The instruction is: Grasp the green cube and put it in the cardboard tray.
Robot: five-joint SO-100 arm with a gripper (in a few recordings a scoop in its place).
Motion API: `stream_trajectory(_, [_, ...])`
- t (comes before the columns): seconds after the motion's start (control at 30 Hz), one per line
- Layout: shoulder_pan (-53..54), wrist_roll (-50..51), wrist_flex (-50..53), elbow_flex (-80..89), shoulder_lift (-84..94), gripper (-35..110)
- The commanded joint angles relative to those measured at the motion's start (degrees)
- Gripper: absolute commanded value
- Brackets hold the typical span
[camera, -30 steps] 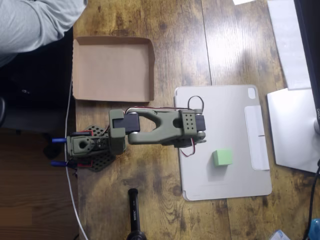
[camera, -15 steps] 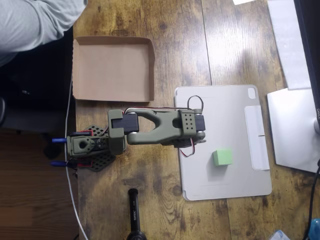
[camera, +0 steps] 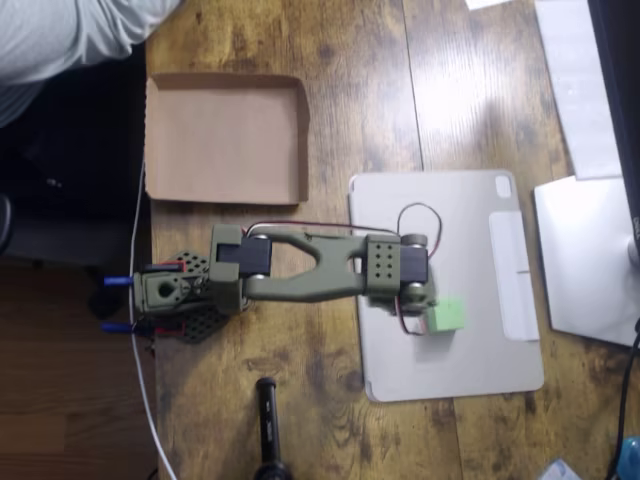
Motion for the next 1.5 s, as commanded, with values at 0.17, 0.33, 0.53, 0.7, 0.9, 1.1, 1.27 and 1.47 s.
stream_trajectory(0.17, [-1.14, -3.78, -2.29, -10.02, -4.57, 21])
stream_trajectory(0.33, [-2.11, -8.0, 0.26, -12.39, -10.99, 25])
stream_trajectory(0.53, [-1.76, -9.23, 8.44, -20.74, -18.9, 26])
stream_trajectory(0.7, [0.79, -11.34, 4.22, -21.18, -23.82, 36])
stream_trajectory(0.9, [3.87, -12.74, -4.92, -16.08, -25.93, 38])
stream_trajectory(1.1, [4.13, -11.78, -8.09, -17.05, -28.3, 38])
stream_trajectory(1.27, [3.6, -10.37, -9.4, -16.87, -28.21, 38])
stream_trajectory(1.47, [2.46, -9.14, -10.02, -15.47, -28.3, 37])
